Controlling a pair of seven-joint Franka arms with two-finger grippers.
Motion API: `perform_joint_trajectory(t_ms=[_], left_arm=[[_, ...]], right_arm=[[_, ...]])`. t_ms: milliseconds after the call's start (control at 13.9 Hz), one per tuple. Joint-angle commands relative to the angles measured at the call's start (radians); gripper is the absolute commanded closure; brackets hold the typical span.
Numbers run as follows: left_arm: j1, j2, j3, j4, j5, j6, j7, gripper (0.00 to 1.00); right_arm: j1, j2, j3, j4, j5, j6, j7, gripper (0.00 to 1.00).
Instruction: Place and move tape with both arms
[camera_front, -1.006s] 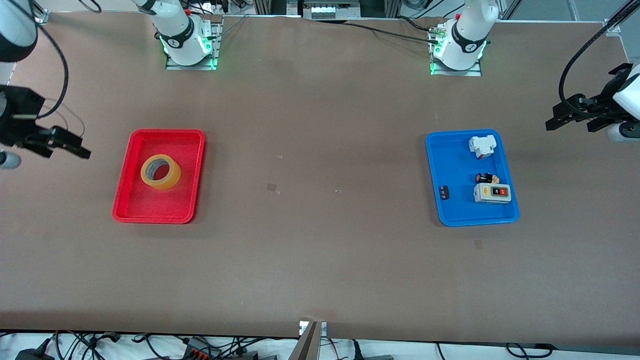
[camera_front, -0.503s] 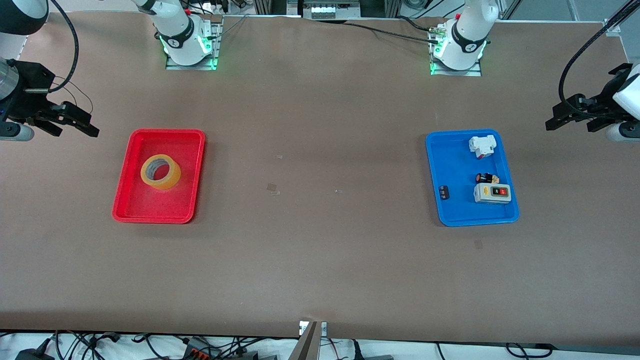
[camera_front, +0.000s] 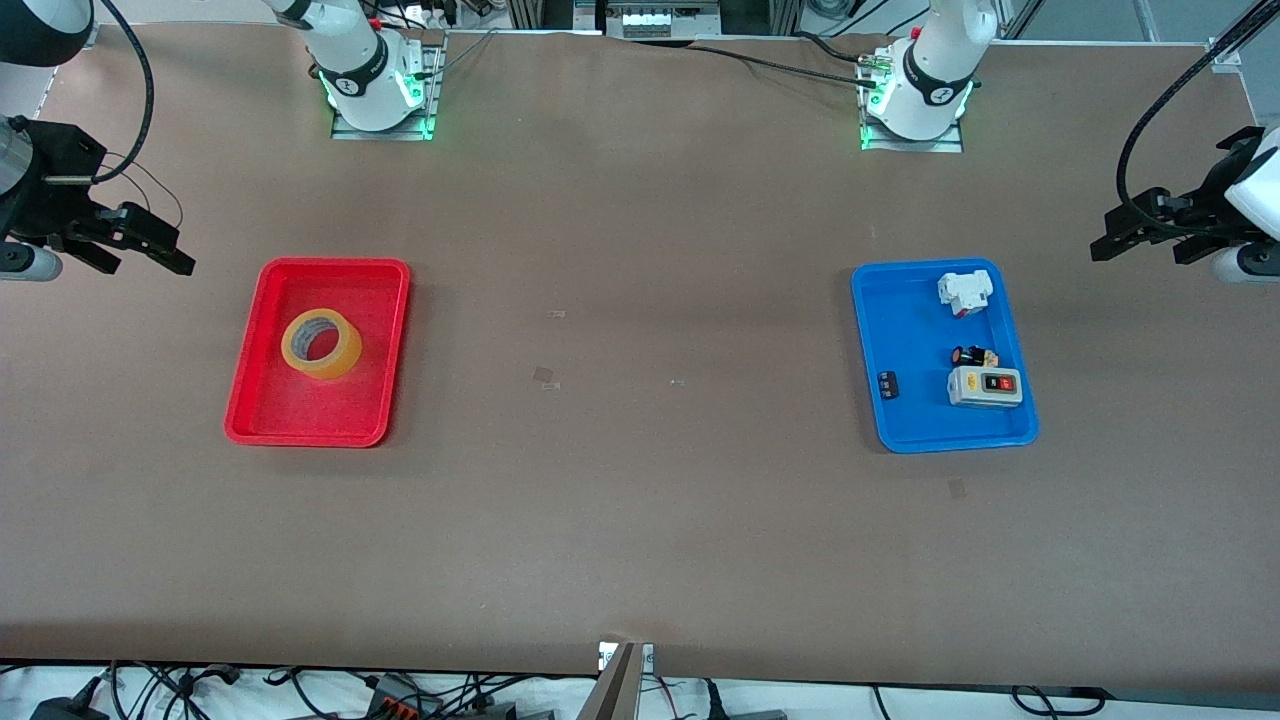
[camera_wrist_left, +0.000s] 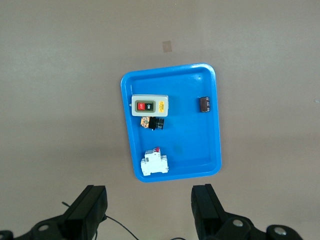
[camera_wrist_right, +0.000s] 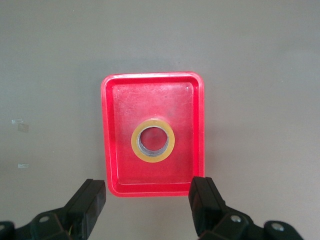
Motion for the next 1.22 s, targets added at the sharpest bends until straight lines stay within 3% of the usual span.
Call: perform_joint_trajectory(t_ms=[0,1149], left_arm=[[-0.002,-0.009,-0.003,-0.008,0.013,0.002,-0.009,0.0],[-0.002,-0.006,-0.003,-0.008,0.013,0.002,-0.009,0.0]], right_arm=[[-0.021,-0.017,0.016,0.0,0.001,-0.004,-0.016,0.0],[-0.016,-0.031,0.016,0.003,-0.005,-0.085,-0.012,0.0]])
